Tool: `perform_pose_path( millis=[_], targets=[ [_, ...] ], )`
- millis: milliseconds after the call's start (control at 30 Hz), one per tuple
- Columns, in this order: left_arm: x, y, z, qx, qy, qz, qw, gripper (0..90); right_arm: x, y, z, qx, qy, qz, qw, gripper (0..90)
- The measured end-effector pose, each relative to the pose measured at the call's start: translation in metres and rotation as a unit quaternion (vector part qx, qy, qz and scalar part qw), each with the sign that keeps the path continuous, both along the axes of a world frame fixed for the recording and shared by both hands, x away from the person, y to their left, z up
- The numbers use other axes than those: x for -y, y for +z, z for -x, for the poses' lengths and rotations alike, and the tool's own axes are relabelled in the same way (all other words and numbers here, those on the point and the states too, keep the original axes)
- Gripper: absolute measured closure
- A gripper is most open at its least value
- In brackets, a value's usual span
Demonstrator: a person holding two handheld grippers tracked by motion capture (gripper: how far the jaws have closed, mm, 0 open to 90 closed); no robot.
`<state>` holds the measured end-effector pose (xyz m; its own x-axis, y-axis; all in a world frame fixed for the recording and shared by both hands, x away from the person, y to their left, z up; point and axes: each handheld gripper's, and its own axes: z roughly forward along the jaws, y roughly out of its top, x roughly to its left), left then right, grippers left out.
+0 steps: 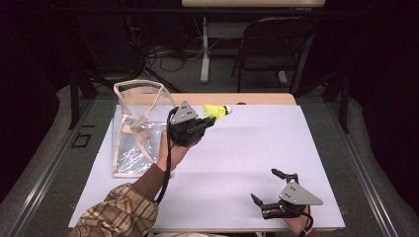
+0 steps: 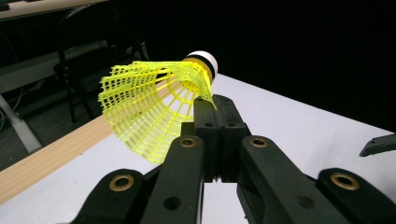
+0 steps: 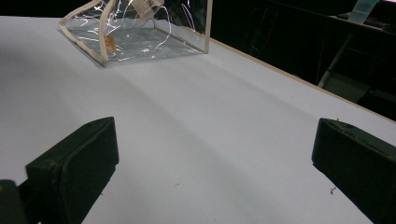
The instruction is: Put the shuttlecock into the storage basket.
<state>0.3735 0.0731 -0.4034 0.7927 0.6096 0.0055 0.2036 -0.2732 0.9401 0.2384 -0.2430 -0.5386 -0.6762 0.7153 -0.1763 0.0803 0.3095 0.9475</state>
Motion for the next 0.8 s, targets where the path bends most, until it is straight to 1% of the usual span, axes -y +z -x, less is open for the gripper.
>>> perform_pose_path(
  millis=[367, 800],
  targets=[
    [-0.007, 0.006, -0.003, 0.007, 0.010, 0.001, 0.9999, 89.9, 0.000, 0.000, 0.000, 0.002, 0.001, 0.001, 1.0000, 0.1],
    [-0.015, 0.009, -0.006, 0.011, 0.019, 0.003, 0.9997, 89.9, 0.000, 0.000, 0.000, 0.001, 0.001, 0.000, 1.0000, 0.2]
  ],
)
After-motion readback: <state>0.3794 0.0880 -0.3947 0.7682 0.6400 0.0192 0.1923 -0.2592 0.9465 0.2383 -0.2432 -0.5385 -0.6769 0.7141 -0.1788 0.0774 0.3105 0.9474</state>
